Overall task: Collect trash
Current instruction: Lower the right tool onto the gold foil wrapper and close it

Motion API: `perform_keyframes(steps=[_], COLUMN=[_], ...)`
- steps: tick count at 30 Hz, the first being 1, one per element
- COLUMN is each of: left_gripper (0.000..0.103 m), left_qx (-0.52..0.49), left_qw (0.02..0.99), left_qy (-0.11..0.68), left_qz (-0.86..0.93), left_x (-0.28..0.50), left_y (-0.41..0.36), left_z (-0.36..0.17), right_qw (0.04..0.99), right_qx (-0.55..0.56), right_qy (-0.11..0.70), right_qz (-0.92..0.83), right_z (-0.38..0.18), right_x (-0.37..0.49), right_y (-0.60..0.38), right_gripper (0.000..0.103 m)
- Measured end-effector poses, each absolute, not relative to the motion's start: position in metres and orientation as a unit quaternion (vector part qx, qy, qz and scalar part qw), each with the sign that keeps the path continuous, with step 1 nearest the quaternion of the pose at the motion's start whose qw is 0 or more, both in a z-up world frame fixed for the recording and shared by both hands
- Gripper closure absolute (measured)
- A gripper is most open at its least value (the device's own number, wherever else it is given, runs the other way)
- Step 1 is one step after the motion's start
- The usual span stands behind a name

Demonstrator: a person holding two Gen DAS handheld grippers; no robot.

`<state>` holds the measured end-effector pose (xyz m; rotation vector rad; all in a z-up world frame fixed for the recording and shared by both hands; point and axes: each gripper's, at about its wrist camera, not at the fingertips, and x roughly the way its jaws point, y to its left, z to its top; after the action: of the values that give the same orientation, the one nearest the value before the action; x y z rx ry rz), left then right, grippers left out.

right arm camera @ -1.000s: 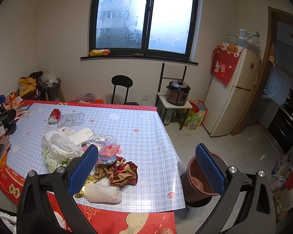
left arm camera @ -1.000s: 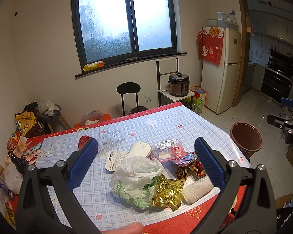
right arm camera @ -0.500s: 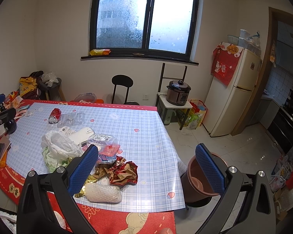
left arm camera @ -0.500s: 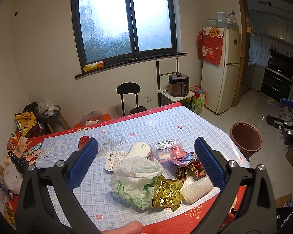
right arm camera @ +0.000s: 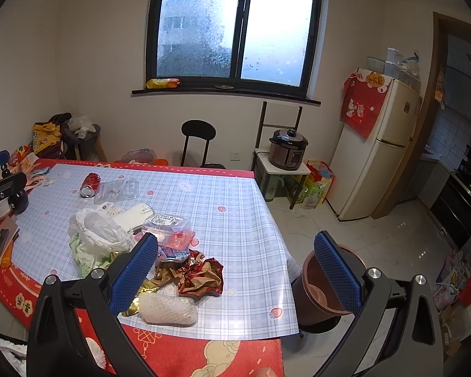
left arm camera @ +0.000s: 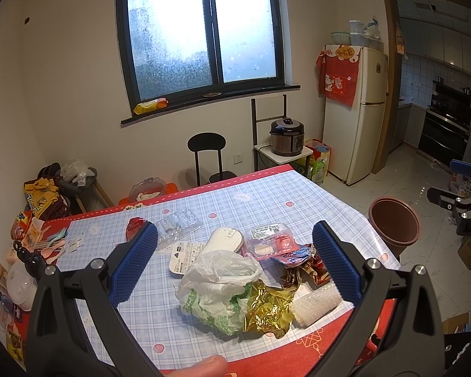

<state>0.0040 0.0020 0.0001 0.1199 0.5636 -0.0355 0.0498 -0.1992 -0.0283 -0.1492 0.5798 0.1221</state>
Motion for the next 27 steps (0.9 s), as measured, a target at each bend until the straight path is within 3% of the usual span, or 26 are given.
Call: perform_keyframes(steps=[12, 27], left_gripper=[0.005, 0.006], left_qx=[0.022, -0.067], left_qw=[0.962, 0.932], left_qy=[0.272, 0.357], left_qz=[-0.019, 0.021], left_x=[-0.005, -0.006], left_y=[0.042, 0.148], left_z=[-0.028, -0.117], right_qw=[0.946, 0.874], right_qx=[-0.033, -0.006], right_qy=[0.299, 0.466], right_qz=[0.118, 0.135], right_z=[-0.052, -0.163], right_x=[0.049, 0.086], right_y=[-0.178, -0.102], right_gripper=[0.005, 0.005])
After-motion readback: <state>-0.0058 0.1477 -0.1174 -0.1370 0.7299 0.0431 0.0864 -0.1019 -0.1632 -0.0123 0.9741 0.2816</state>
